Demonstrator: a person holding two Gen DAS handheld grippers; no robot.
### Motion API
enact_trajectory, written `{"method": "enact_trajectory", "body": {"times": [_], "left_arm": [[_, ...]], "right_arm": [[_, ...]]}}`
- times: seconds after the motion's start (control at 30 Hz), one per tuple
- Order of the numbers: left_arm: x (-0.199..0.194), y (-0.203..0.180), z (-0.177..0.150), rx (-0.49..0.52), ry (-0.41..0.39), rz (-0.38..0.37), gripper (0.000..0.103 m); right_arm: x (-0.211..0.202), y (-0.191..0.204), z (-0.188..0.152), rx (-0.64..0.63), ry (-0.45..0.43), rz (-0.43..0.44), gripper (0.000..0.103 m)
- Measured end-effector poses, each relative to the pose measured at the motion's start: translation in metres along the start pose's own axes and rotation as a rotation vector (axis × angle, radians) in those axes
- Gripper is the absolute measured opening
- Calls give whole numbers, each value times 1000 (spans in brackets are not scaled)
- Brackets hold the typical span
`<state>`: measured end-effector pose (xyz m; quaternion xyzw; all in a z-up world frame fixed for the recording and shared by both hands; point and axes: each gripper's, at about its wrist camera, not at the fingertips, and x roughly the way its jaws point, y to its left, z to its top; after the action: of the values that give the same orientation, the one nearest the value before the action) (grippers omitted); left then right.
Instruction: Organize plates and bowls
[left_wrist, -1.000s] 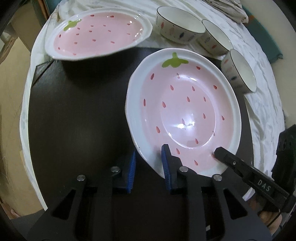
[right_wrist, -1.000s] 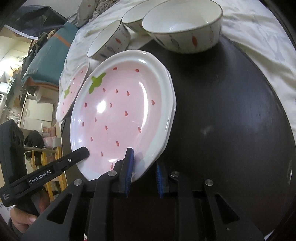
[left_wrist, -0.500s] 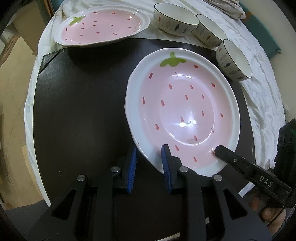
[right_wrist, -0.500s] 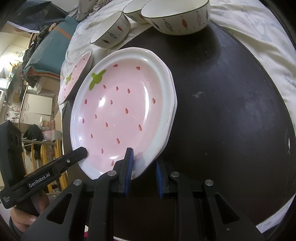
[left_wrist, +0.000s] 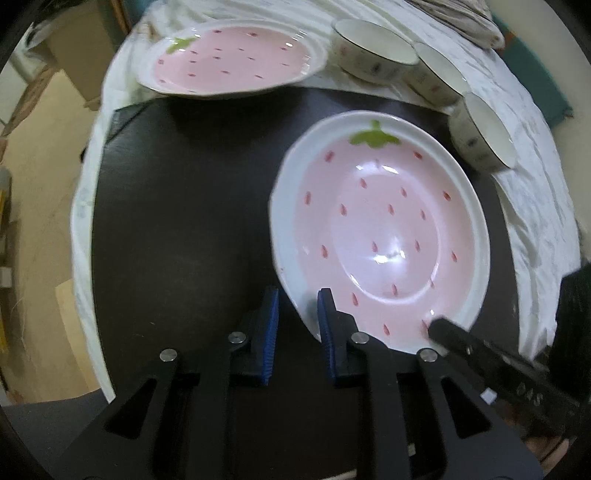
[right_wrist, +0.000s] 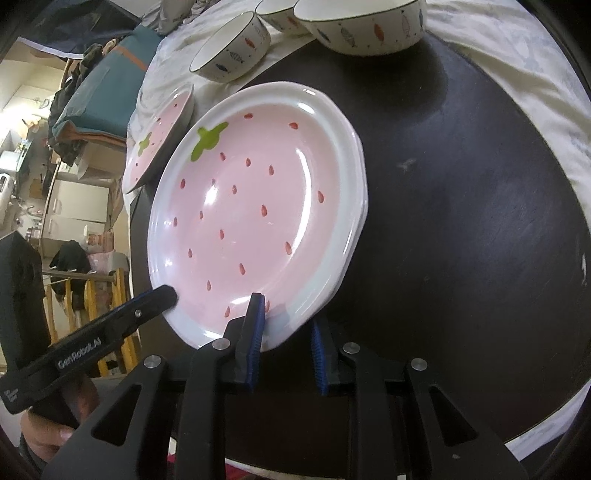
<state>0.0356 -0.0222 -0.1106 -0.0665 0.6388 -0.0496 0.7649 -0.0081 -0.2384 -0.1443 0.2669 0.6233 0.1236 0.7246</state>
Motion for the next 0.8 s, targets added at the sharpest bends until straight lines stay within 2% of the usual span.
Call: {"method": "enact_trajectory", "body": {"times": [0.27,0.33,0.4,0.43,0.57,0.63,0.77,0.8], "left_arm": [[1,-6,1,36,7,26,19],[0,-7,2,38,2,30,19],[-3,-6,2,29,-12,42,19],[-5,-6,3,27,-19,47,19],[-21,-7,3,39,-73,81,19],[-27,-8,4,50,-106,97,19],[-39,-12,4,78,-170,124,19],[-42,-13,4,86,-189,134,22]], "right_arm": [[1,-2,1,32,42,35,29],[-9,-5,2,36,6,-40,34],[-17,-11,3,61,-17,-87,50],[-21,-14,3,73,-26,-97,53],[-36,-14,6,53,-76,-184,56],[-46,-4,6,2,-122,-235,63],[-65,27,4,-138,-256,-365,64],[-68,34,3,-171,-285,-384,70]]}}
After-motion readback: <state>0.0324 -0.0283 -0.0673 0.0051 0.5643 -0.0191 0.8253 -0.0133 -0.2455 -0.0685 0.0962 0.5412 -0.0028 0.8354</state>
